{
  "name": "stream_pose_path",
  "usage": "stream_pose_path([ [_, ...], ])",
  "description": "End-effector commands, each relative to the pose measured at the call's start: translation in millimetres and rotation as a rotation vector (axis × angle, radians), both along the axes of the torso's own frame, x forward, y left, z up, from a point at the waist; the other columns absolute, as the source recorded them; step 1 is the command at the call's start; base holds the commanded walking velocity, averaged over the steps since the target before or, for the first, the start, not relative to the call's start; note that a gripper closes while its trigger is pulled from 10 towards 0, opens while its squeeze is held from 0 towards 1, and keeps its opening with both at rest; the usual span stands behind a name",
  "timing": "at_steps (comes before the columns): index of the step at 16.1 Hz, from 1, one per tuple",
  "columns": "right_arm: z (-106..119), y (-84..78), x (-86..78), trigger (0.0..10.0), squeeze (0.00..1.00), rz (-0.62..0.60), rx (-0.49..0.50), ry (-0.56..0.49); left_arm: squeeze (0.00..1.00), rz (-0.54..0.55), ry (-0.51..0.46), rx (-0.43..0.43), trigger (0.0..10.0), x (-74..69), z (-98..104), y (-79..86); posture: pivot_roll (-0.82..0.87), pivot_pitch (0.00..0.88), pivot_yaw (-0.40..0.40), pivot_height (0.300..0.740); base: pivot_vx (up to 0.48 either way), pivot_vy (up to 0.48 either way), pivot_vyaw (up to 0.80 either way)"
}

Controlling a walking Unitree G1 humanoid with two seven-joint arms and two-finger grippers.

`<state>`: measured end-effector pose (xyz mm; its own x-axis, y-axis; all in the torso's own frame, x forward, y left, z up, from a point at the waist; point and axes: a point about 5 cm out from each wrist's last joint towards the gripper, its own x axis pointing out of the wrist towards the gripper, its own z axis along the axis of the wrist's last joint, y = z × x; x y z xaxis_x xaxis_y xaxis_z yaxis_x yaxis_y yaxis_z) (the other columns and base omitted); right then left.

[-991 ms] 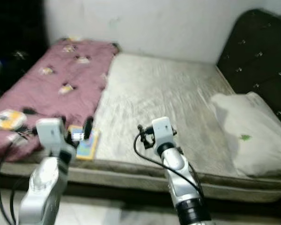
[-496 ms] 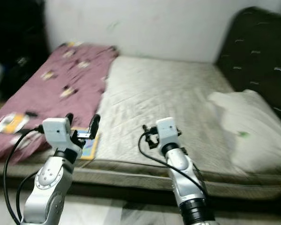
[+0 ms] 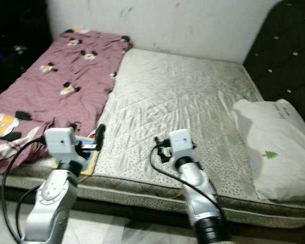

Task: Clean up the room

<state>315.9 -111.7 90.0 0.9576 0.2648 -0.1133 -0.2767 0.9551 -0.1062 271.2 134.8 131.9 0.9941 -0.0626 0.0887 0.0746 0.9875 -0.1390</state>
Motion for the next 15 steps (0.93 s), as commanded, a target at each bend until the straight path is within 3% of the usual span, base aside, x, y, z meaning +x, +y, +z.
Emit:
stream_pose_path([
  [1, 0.8, -1.9, 0.6, 10.0, 0.00, -0.009, -0.005, -0.002, 0.00, 0.004, 0.006, 0.000, 10.0, -0.3, 0.4, -0.7, 0.04, 0.010, -0.055, 0.740, 0.000, 0.000, 0.00],
  [6, -1.5, -4.2, 1.3, 10.0, 0.00, -0.025, 0.001, 0.007, 0.00, -0.040, -0.008, -0.006, 10.0, -2.6, 0.1, -4.9, 0.03, 0.000, -0.046, 0.740, 0.000, 0.000, 0.00],
  [10, -0.4, -4.8, 2.7, 10.0, 0.00, -0.032, 0.003, 0.004, 0.00, -0.059, -0.017, -0.015, 10.0, -1.2, 1.3, -6.9, 0.03, 0.000, -0.047, 0.740, 0.311, 0.000, -0.55],
  [15, 0.3, -5.2, 2.6, 10.0, 0.00, -0.031, -0.001, -0.002, 0.00, -0.056, -0.013, -0.013, 10.0, -0.7, 0.7, -6.7, 0.03, 0.000, -0.046, 0.740, 0.260, 0.000, 0.00],
])
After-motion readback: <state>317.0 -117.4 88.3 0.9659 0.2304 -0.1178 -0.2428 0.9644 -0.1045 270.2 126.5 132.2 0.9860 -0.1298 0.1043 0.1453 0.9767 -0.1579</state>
